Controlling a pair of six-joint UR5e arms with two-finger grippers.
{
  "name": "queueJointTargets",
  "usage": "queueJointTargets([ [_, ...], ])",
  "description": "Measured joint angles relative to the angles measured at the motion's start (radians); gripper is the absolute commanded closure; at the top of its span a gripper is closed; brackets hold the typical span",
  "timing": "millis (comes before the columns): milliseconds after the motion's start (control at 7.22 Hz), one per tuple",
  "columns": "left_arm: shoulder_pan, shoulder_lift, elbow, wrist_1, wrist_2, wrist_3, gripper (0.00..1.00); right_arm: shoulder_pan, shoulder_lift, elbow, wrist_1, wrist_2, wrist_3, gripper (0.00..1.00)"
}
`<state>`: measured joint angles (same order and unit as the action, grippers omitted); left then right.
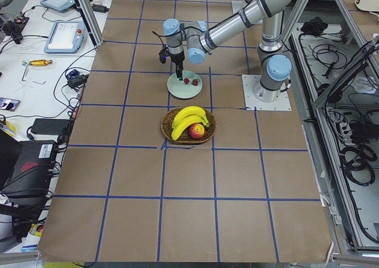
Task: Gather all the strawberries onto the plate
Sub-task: 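Place the strawberry on the plate and open the left gripper, then reach the left gripper to the farthest strawberry and grasp it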
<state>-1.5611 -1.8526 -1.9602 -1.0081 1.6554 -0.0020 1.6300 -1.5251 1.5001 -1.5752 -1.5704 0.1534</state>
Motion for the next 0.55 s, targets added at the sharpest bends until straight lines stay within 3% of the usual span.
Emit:
queueJointTargets([
  [277, -0.111, -0.032, 0.068, 0.014, -0.095, -0.159, 0.02, 0.0, -0.001, 0.0, 0.001, 0.001, 0.0, 0.0],
  [554, -0.207, -0.101, 0.122, 0.113, -0.175, -0.307, 0.04, 0.001, -0.001, 0.001, 0.001, 0.001, 0.001, 0.0],
])
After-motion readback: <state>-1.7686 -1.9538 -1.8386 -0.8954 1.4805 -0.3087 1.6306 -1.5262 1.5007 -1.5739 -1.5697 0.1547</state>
